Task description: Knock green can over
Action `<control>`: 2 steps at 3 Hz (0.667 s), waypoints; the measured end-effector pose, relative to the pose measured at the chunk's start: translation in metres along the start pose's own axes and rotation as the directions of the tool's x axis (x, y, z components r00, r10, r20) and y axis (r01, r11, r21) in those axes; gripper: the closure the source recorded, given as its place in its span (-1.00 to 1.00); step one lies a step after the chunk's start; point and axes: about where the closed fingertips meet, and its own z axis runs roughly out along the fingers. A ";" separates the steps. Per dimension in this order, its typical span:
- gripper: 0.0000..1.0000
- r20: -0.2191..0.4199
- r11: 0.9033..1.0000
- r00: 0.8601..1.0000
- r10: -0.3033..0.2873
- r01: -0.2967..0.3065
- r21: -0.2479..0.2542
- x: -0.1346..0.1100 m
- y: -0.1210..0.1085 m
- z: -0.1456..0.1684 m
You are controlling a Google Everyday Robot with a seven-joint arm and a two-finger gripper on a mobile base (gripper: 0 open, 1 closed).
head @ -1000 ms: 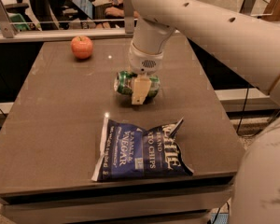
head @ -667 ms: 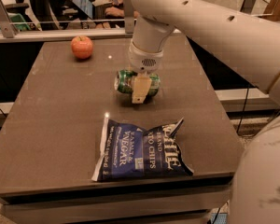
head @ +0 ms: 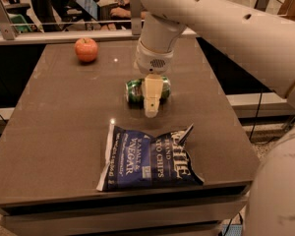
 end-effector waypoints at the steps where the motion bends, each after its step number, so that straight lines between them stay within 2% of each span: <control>1: -1.00 0.001 1.000 1.000 0.000 0.000 0.000 0.000 0.000 0.000; 2: -1.00 0.039 0.998 0.998 0.045 -0.047 0.035 0.011 0.003 -0.011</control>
Offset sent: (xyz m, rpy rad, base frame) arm -0.0012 -0.0386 0.0232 0.1131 -0.0412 -0.1349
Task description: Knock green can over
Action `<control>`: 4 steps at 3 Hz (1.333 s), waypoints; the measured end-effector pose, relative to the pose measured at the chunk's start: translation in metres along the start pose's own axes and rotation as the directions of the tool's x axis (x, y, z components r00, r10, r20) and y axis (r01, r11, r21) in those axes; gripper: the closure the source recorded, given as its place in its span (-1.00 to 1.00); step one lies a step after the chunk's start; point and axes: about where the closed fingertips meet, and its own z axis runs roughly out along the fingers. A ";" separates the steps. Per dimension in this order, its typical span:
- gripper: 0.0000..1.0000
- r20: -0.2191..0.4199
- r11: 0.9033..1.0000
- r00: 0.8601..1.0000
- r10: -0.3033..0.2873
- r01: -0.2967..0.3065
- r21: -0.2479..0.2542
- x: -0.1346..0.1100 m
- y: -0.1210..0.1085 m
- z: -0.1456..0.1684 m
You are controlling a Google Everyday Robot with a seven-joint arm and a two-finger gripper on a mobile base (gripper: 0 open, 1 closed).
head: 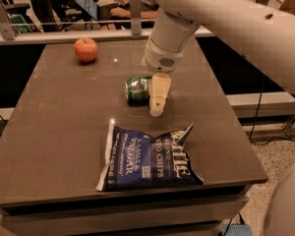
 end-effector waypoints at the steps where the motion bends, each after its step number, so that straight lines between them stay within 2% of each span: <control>1: -1.00 0.078 0.993 0.993 0.092 -0.098 0.072 0.026 0.004 -0.025; 2: -1.00 0.183 0.968 0.969 0.168 -0.197 0.154 0.056 0.012 -0.059; 3: -1.00 0.341 0.921 0.915 0.214 -0.305 0.241 0.086 0.030 -0.099; 4: -1.00 0.403 0.894 0.878 0.257 -0.374 0.245 0.103 0.043 -0.116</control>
Offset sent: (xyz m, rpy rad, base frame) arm -0.0095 -0.1384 0.0756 0.3536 -0.1614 -0.3748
